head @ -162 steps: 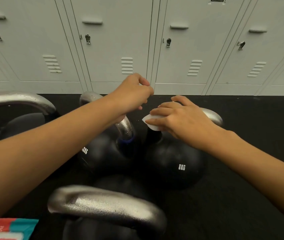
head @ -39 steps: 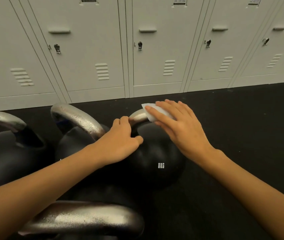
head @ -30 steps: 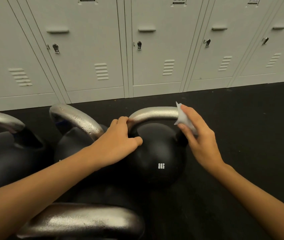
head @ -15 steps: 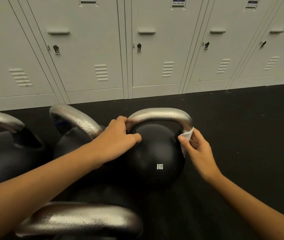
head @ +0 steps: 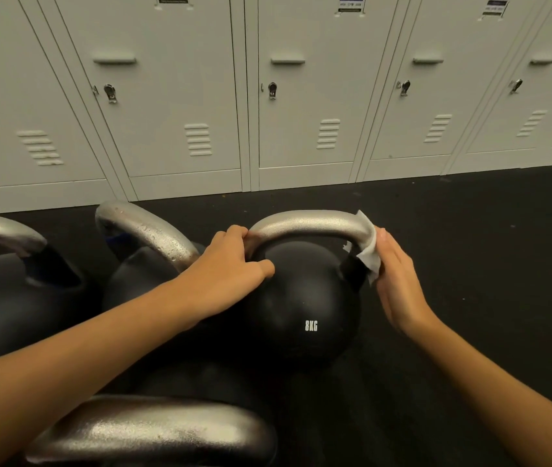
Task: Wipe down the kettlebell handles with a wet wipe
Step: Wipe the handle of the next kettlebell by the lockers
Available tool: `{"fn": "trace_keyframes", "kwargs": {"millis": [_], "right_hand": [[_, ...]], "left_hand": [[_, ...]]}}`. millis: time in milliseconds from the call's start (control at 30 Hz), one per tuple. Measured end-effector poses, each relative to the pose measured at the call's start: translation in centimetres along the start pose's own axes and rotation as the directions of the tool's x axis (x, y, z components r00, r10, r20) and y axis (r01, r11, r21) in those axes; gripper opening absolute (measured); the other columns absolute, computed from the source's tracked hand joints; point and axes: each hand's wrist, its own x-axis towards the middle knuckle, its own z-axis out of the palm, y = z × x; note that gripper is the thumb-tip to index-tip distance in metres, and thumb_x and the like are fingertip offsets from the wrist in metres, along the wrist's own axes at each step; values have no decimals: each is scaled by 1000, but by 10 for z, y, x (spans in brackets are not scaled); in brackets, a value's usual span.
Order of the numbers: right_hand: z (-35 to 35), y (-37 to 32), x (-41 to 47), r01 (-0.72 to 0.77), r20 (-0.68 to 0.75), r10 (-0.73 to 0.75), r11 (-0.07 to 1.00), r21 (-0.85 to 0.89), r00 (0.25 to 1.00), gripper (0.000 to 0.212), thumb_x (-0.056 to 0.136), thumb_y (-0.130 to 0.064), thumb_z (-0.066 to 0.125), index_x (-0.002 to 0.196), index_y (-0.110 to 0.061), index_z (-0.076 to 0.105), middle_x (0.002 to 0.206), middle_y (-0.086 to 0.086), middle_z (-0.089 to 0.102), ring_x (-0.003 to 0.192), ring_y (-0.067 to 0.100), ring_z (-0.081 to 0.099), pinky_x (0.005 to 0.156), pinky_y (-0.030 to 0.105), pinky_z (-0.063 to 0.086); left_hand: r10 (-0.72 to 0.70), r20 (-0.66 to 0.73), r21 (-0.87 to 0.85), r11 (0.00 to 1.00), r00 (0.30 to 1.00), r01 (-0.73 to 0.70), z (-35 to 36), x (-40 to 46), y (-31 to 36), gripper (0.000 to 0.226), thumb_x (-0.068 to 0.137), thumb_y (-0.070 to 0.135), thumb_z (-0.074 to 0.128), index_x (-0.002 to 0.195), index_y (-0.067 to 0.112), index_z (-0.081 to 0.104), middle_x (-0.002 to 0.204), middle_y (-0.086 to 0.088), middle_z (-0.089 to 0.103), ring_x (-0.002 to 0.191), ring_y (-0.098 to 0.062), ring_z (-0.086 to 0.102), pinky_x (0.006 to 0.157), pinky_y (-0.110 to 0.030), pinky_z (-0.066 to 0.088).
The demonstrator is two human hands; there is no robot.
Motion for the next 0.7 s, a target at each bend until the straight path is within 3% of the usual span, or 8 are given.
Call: {"fn": "trace_keyframes", "kwargs": {"millis": [100, 167, 267, 367, 433, 500, 600, 700], "right_hand": [[-3, -2, 1, -74, 12, 74, 997, 13, 997, 41, 102, -40, 38, 129, -21, 62, 119, 8, 68, 117, 20, 62, 109, 41, 43], [-1, -18, 12, -134, 5, 136, 984, -114, 991, 40, 103, -38, 37, 112, -17, 70, 103, 8, 72, 108, 23, 65, 109, 44, 42], [11, -50, 30, -25, 81, 85, 826, -563, 993, 24, 88, -38, 45, 75, -25, 60, 85, 10, 65, 88, 29, 60, 85, 33, 45], [29, -73, 37, 135, 183, 12, 629, -766, 983, 39, 98, -34, 40, 64, -16, 39, 69, 7, 53, 74, 28, 47, 67, 38, 36], [44, -84, 37, 260, 272, -27, 397, -880, 962, 38, 104, -29, 31, 68, -15, 34, 67, 4, 47, 76, 33, 46, 72, 41, 39], [61, -89, 36, 393, 389, -54, 174, -903, 920, 28, 105, -25, 28, 81, -17, 37, 76, 0, 43, 79, 34, 45, 76, 44, 43], [84, -95, 33, 488, 486, -43, 36, -872, 873, 28, 107, -31, 24, 108, -19, 49, 96, 9, 56, 91, 38, 54, 76, 43, 41], [103, -96, 35, 566, 570, -4, -107, -817, 822, 35, 107, -36, 23, 114, -17, 51, 114, 12, 61, 102, 40, 59, 73, 41, 38]], "left_hand": [[-7, 0, 18, 1000, 1000, 7, 0, -1, 1, 80, 56, 50, 64, 129, 26, 42, 124, -1, 53, 112, -20, 57, 101, -43, 45], [2, -2, 24, 1000, 1000, -2, -1, -3, 1, 74, 63, 46, 65, 130, 25, 41, 125, -1, 52, 112, -19, 56, 102, -43, 45], [4, 2, 24, 1000, 1000, -4, -3, -5, 1, 75, 60, 47, 62, 129, 26, 42, 125, 0, 53, 113, -18, 56, 102, -43, 45], [2, -4, 13, 1000, 1000, -2, -4, -4, 1, 61, 65, 44, 66, 121, 29, 45, 121, 1, 54, 111, -18, 57, 101, -43, 46], [-9, -23, -30, 999, 1000, 9, -6, -1, 0, 36, 78, 30, 69, 107, 30, 48, 111, 2, 57, 106, -18, 58, 99, -44, 47], [-35, -90, -113, 993, 995, 24, -10, 5, 1, 28, 84, 14, 66, 103, 28, 51, 103, 5, 56, 105, -19, 58, 99, -44, 48], [5, -246, -170, 984, 969, -48, -18, 8, 10, 37, 85, 0, 55, 115, 22, 51, 113, 0, 52, 110, -20, 54, 100, -44, 48], [133, -375, -145, 969, 918, -200, -32, 4, 22, 47, 87, -9, 47, 122, 24, 46, 125, -3, 44, 116, -15, 50, 100, -42, 48]]}}
